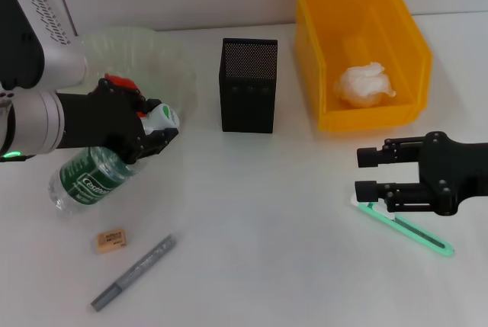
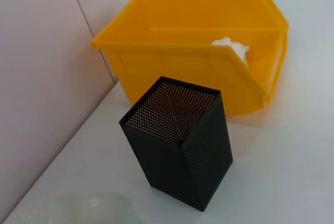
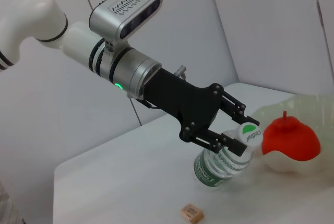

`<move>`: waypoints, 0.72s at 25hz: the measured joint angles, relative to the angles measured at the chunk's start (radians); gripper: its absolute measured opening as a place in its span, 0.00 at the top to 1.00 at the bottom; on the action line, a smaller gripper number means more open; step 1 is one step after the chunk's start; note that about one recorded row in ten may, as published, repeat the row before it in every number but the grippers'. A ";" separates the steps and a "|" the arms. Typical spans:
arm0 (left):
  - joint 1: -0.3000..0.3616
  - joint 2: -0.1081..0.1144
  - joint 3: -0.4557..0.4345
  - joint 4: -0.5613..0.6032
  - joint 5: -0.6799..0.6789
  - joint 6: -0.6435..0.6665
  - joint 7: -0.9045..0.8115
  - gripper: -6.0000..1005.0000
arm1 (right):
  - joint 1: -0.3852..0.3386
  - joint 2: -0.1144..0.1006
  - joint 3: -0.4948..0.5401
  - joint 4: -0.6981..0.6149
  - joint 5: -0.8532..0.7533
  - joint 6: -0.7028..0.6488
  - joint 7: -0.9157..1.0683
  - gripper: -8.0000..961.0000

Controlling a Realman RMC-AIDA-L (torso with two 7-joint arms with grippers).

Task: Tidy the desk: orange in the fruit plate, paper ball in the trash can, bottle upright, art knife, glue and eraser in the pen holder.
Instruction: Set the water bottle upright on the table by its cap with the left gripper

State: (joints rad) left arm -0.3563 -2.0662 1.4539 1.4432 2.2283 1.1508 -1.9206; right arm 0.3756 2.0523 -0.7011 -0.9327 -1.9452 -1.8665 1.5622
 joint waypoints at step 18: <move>0.004 0.000 -0.127 -0.008 -0.096 0.079 0.036 0.56 | 0.006 -0.001 -0.003 0.000 0.000 0.009 -0.001 0.37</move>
State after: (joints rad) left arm -0.3526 -2.0661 1.3271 1.4354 2.1328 1.2299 -1.8842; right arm 0.3818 2.0509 -0.7041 -0.9327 -1.9450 -1.8575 1.5611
